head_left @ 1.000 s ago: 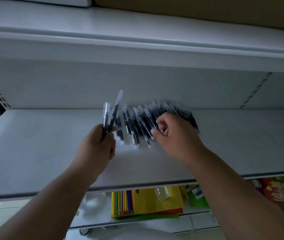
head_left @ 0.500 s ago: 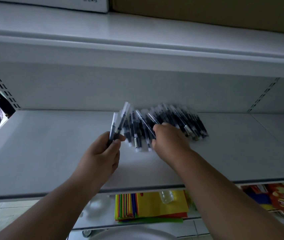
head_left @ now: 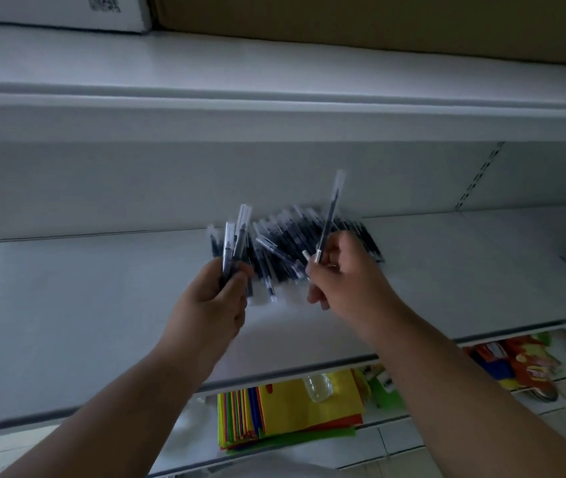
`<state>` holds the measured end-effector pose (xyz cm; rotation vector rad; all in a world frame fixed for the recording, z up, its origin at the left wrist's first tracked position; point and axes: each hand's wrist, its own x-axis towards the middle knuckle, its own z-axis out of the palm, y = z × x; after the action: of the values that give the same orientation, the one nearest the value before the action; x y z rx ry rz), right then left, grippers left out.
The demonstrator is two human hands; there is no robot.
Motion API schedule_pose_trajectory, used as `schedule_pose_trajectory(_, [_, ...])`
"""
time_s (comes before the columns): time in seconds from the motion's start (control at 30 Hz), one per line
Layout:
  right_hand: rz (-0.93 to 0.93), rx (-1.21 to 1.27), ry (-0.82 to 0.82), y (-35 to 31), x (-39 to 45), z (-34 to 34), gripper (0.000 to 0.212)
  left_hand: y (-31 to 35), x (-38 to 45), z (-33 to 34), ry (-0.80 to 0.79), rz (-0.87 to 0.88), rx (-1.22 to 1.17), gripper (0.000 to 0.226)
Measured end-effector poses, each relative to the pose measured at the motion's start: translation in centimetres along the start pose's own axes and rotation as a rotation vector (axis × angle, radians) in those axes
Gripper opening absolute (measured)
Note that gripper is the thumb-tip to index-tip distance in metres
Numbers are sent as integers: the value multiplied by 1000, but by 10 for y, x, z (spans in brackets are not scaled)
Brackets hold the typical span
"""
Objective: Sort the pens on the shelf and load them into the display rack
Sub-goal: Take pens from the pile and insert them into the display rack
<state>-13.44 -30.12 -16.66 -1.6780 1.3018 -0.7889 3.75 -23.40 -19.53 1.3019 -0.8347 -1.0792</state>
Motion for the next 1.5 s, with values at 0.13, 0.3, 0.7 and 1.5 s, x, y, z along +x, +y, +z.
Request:
schedule_pose_trajectory(0.13, [-42, 130, 144, 2, -22, -38, 14, 0, 3, 36, -63, -33, -10, 18])
schedule_pose_trajectory(0.3, [-74, 107, 332, 34, -55, -104, 15, -2, -9, 110, -149, -99, -93, 27])
schedule_pose_trajectory(0.7, [-103, -59, 570, 124, -157, -326, 28, -48, -79, 351, -381, -60, 24, 38])
schedule_pose_trajectory(1.5, [-277, -197, 707, 235, -25, -530, 12, -59, -8, 583, -444, 53, 77, 51])
